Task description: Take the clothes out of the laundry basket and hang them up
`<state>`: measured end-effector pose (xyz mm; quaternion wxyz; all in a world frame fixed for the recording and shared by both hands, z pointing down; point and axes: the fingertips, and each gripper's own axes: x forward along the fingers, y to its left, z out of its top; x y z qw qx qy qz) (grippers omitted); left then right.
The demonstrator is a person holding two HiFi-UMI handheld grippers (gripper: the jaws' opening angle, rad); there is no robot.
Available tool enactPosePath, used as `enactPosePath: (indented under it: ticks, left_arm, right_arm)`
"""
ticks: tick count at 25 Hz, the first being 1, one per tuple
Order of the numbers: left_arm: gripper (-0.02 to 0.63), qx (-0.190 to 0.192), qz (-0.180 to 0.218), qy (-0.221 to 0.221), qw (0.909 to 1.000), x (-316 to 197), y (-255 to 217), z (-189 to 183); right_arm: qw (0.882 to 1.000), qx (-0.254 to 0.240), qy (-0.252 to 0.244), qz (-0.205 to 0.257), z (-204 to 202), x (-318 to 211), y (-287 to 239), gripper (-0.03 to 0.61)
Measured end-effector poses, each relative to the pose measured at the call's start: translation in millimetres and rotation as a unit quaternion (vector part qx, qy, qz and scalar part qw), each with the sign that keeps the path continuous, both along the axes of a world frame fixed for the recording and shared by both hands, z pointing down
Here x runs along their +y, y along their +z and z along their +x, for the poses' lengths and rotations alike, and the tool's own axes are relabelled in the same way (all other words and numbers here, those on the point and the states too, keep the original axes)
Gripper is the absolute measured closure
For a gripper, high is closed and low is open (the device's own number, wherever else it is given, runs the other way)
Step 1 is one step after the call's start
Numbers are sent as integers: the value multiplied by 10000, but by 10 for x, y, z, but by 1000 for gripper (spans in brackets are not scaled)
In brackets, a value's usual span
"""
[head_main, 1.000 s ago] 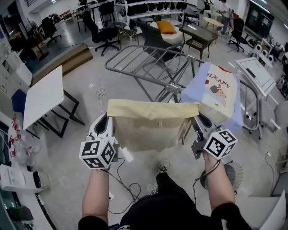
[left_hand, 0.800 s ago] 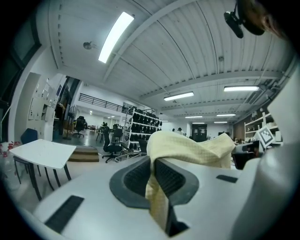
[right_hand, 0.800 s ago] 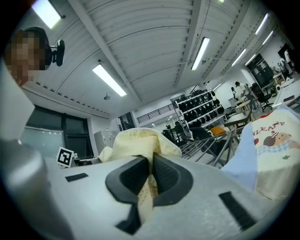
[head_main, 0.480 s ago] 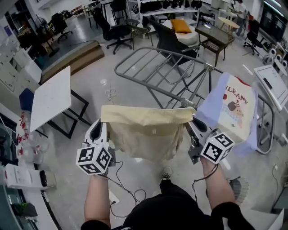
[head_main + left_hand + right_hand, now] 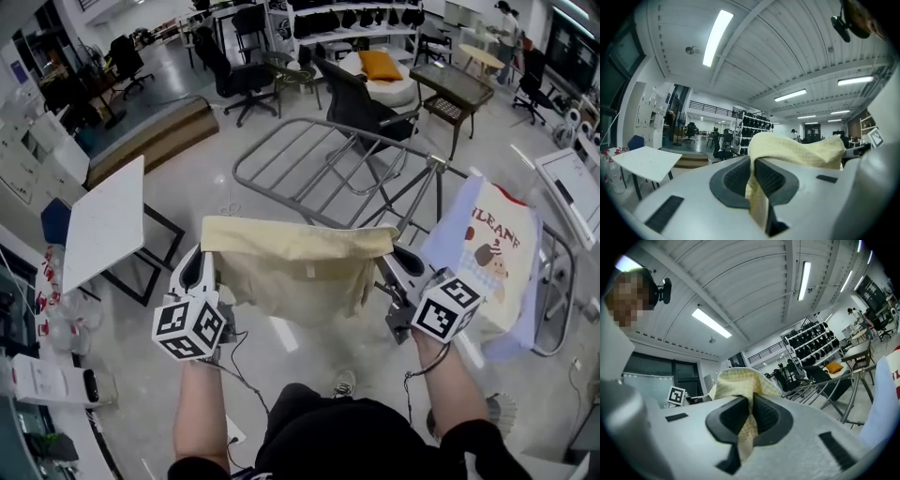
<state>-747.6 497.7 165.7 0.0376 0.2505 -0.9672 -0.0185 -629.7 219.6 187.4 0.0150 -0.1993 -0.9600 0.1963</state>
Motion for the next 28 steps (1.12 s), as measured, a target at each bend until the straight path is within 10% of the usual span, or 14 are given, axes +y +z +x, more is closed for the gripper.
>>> enactPosePath:
  ticks: [13,28]
  left_arm:
    - [586,-193,90,1257,9918,-793,-97,-1095]
    - [586,-197,220,3040,9522,-1596,-206,-2365]
  right_arm:
    - [9920,-146,1256,46,-488,-493,-168,560]
    - [9499,-103,3119,168,-1045,-628,-329,560]
